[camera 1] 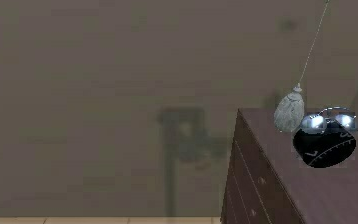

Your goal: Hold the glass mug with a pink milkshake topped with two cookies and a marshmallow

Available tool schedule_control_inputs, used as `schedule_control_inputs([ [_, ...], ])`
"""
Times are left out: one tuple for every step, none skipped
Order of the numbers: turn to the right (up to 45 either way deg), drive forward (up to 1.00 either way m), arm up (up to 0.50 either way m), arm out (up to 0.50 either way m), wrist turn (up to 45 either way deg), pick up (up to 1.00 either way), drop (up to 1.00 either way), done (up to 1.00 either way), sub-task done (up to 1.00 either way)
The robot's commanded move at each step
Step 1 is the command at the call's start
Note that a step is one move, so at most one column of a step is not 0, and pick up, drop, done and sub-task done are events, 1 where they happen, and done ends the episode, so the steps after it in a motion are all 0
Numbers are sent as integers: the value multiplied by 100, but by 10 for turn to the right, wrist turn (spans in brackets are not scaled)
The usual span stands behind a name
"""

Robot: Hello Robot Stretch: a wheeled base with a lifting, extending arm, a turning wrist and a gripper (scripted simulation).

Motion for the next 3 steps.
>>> schedule_control_inputs([
  [0, 0, 0, 0, 450, 0, 0, 0, 0],
  [0, 0, 0, 0, 450, 0, 0, 0, 0],
  [0, 0, 0, 0, 450, 0, 0, 0, 0],
])
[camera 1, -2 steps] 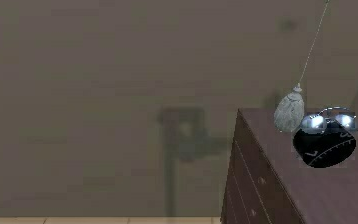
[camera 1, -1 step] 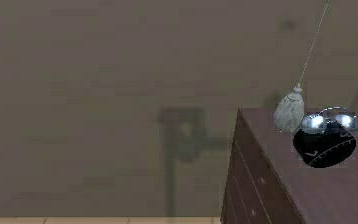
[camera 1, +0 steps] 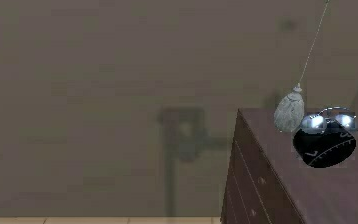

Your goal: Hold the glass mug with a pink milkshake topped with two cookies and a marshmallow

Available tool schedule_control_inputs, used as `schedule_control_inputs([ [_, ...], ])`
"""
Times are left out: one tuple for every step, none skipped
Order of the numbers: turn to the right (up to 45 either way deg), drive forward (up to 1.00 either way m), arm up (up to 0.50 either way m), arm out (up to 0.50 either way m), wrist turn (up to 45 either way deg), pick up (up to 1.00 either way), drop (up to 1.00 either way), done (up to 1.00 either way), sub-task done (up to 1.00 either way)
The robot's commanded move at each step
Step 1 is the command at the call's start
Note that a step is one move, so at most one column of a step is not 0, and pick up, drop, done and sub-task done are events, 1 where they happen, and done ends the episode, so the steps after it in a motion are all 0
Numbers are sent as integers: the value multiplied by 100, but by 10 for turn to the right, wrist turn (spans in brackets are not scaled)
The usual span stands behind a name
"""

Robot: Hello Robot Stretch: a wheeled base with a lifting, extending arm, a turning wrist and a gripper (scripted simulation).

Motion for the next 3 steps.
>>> schedule_control_inputs([
  [0, 0, 0, 0, 360, 0, 0, 0, 0],
  [0, 0, 0, 0, 0, 100, 0, 0, 0],
  [0, 0, 0, 0, 0, 0, 0, 100, 0],
])
